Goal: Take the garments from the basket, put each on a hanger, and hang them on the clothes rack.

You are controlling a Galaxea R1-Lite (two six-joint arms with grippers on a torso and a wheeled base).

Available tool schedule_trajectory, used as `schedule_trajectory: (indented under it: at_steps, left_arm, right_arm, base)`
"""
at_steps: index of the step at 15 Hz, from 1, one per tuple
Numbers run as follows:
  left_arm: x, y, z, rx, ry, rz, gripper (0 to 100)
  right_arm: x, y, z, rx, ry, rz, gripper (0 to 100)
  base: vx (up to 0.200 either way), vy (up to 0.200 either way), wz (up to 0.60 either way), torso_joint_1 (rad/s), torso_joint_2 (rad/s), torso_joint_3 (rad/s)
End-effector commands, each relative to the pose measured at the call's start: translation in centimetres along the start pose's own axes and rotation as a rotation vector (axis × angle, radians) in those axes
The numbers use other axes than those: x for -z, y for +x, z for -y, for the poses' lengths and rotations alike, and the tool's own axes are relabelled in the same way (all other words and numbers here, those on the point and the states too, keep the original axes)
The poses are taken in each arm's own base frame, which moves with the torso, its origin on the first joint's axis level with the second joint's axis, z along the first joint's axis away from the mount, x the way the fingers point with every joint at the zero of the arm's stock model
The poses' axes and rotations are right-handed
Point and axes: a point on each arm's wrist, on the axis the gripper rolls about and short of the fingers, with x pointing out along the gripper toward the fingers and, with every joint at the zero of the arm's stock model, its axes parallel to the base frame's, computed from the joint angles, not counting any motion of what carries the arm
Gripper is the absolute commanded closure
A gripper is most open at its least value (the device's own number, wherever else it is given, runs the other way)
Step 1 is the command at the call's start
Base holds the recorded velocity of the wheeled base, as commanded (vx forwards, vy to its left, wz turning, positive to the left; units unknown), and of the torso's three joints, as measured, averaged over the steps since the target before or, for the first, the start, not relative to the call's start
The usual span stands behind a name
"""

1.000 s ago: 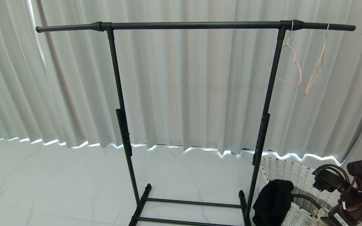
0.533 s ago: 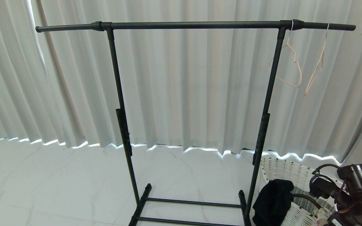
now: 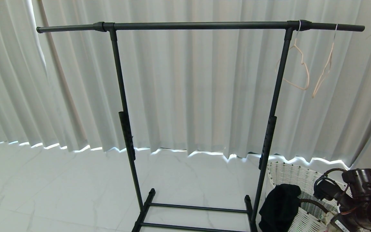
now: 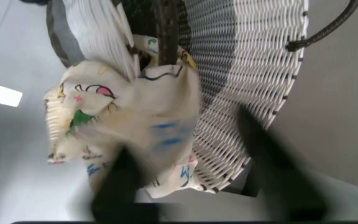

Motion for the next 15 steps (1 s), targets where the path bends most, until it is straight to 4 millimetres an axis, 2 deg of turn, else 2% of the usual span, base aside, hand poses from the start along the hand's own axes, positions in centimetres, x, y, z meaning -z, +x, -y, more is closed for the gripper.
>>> schedule_trajectory:
  at_steps: [1,6,11,13,15]
  left_arm:
    - [0.0,0.0,0.0,0.001,0.0,0.0,0]
    - [0.0,0.0,0.0,-0.001,-0.001,0.0,0]
    - [0.0,0.0,0.0,0.001,-0.001,0.0,0]
    - [0.0,0.0,0.0,0.001,-0.003,0.0,0]
    - [0.0,0.0,0.0,0.001,-0.001,0.0,0]
  right_arm:
    - [0.0,-0.1,0.0,0.005,0.004,0.007,100]
    - [0.9,-3.3,0.4,0.045,0.037,0.079,100]
    - [0.2,-8.0,2.1,0.108,0.095,0.188,100]
    - [-0.7,-12.0,3.8,0.105,0.124,0.203,100]
    - [-1.6,-15.5,4.3,0.079,0.15,0.244,100]
  base:
    - [0.0,0.0,0.0,0.0,0.0,0.0]
    - [0.0,0.0,0.0,0.0,0.0,0.0]
    - [0.0,0.0,0.0,0.0,0.0,0.0]
    - [0.0,0.0,0.0,0.0,0.0,0.0]
    - [-0.2,0.0,0.0,0.002,0.0,0.002]
